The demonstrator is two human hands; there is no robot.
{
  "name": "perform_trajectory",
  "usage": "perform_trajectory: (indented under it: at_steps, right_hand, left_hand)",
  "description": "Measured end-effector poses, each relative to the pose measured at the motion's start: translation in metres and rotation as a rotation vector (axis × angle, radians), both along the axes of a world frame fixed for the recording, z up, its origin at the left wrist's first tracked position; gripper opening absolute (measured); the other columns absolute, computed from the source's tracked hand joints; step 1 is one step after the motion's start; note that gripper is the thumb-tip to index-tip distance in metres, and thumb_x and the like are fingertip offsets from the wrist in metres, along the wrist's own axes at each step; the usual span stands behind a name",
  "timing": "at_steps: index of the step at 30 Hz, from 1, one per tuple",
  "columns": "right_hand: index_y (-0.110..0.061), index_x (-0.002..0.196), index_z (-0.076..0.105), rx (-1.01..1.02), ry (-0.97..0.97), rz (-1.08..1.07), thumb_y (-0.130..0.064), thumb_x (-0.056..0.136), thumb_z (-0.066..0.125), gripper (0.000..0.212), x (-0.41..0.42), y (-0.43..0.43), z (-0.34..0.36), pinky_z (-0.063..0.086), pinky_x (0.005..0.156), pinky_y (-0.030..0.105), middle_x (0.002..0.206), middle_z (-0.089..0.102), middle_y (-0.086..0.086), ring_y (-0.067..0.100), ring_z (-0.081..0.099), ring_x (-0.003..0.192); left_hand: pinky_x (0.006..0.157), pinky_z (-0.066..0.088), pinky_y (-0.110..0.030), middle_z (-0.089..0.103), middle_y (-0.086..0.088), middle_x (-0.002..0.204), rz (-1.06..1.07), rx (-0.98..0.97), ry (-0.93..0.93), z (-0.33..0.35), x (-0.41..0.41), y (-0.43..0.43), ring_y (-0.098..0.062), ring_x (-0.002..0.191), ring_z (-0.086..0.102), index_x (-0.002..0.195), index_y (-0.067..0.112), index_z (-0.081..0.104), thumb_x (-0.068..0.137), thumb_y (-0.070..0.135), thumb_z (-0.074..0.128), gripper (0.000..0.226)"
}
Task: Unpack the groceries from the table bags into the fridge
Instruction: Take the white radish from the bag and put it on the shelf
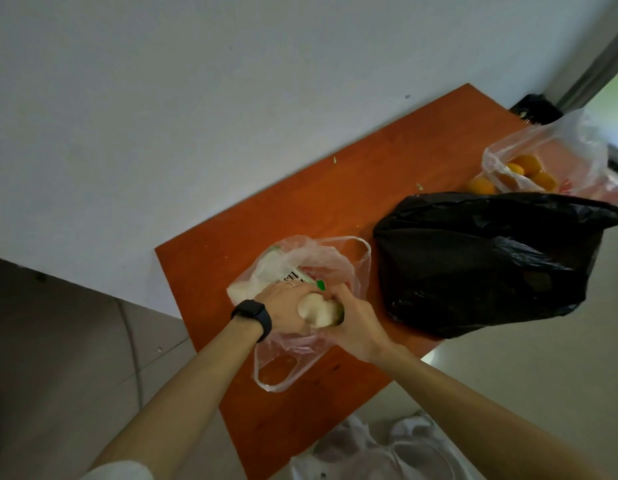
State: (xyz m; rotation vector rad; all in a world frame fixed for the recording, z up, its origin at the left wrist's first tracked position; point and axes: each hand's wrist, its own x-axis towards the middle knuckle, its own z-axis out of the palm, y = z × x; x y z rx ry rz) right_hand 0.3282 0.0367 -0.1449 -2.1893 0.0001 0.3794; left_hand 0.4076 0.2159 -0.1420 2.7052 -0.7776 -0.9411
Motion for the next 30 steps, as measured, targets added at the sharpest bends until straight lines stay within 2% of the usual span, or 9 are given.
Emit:
perform_trajectory:
  at_steps: [6,10,12,14,16,19,23,28,30]
  right_hand:
    - [-0.036,0.123,0.043,-0.004,-0.067,0.037,-0.028,0.080,0.082,0.059,-0.009,-0.006,-0.006,0.054,0.085,0.031,0.126,0.059,-0.010,0.013,0.059,0.107]
    - [-0.031,0.148,0.028,-0.022,0.011,-0.028,-0.046,0.076,0.082,0.090,-0.017,-0.011,-0.015,0.045,0.104,0.032,0.139,0.037,-0.021,0.003,0.043,0.124]
    - [-0.029,0.147,0.031,-0.031,0.046,-0.065,-0.060,0.077,0.076,0.088,-0.023,-0.015,-0.019,0.047,0.102,0.030,0.137,0.040,-0.022,0.000,0.046,0.122]
    - [-0.034,0.138,0.042,-0.047,0.035,-0.034,-0.059,0.087,0.064,0.061,-0.030,-0.015,-0.022,0.054,0.091,0.029,0.131,0.057,-0.016,0.004,0.060,0.111]
    - [-0.034,0.135,0.045,-0.071,0.015,-0.001,-0.055,0.091,0.060,0.051,-0.034,-0.013,-0.025,0.055,0.089,0.030,0.128,0.060,-0.012,0.006,0.062,0.105]
    - [-0.030,0.139,0.042,-0.076,0.009,0.010,-0.054,0.090,0.063,0.058,-0.033,-0.007,-0.026,0.052,0.094,0.031,0.133,0.055,-0.012,0.006,0.056,0.112]
    - [-0.034,0.134,0.044,-0.006,0.002,0.021,-0.072,0.080,0.062,0.068,-0.027,-0.002,-0.014,0.054,0.093,0.029,0.132,0.054,-0.019,0.002,0.057,0.113]
    - [-0.041,0.131,0.043,0.106,-0.260,-0.102,-0.067,0.085,0.062,0.057,-0.006,-0.013,0.047,0.045,0.100,0.022,0.135,0.049,-0.021,-0.003,0.047,0.122]
    - [-0.037,0.143,0.037,0.150,-0.340,-0.171,-0.073,0.079,0.064,0.078,0.002,-0.028,0.077,0.042,0.105,0.030,0.145,0.043,-0.015,0.004,0.041,0.131]
  left_hand:
    - [0.076,0.053,-0.034,0.063,0.004,0.117,-0.077,0.036,-0.092,-0.001,-0.006,-0.011,-0.022,0.098,0.060,0.131,0.035,0.044,0.070,0.047,0.077,0.070]
    - [0.075,0.055,-0.037,0.063,0.005,0.115,-0.127,0.060,-0.153,-0.003,-0.009,-0.010,-0.022,0.099,0.062,0.133,0.040,0.041,0.065,0.060,0.077,0.080]
    - [0.079,0.056,-0.039,0.063,0.006,0.119,-0.080,0.015,-0.132,0.004,-0.006,-0.005,-0.022,0.104,0.061,0.133,0.042,0.042,0.064,0.059,0.078,0.080]
    - [0.083,0.055,-0.039,0.063,0.007,0.122,0.005,-0.058,-0.106,0.017,-0.001,0.004,-0.021,0.106,0.061,0.133,0.042,0.044,0.065,0.053,0.081,0.079]
    - [0.086,0.053,-0.037,0.065,0.007,0.121,0.120,-0.169,-0.100,0.036,0.004,0.014,-0.019,0.107,0.061,0.132,0.040,0.047,0.064,0.045,0.086,0.079]
    - [0.091,0.053,-0.033,0.066,0.011,0.120,0.343,-0.393,-0.111,0.066,0.007,0.028,-0.013,0.107,0.063,0.130,0.039,0.051,0.064,0.032,0.091,0.077]
    - [0.084,0.052,-0.020,0.066,0.020,0.114,0.577,-0.616,-0.087,0.108,0.012,0.030,0.003,0.103,0.062,0.125,0.040,0.056,0.063,0.032,0.093,0.073]
    - [0.078,0.057,-0.025,0.072,0.010,0.110,0.712,-0.865,-0.116,0.166,0.018,0.003,-0.005,0.099,0.068,0.118,0.026,0.064,0.061,0.032,0.094,0.065]
    - [0.078,0.058,-0.028,0.073,0.006,0.109,0.735,-0.970,-0.098,0.190,0.020,-0.016,-0.008,0.098,0.069,0.117,0.020,0.066,0.067,0.024,0.092,0.056]
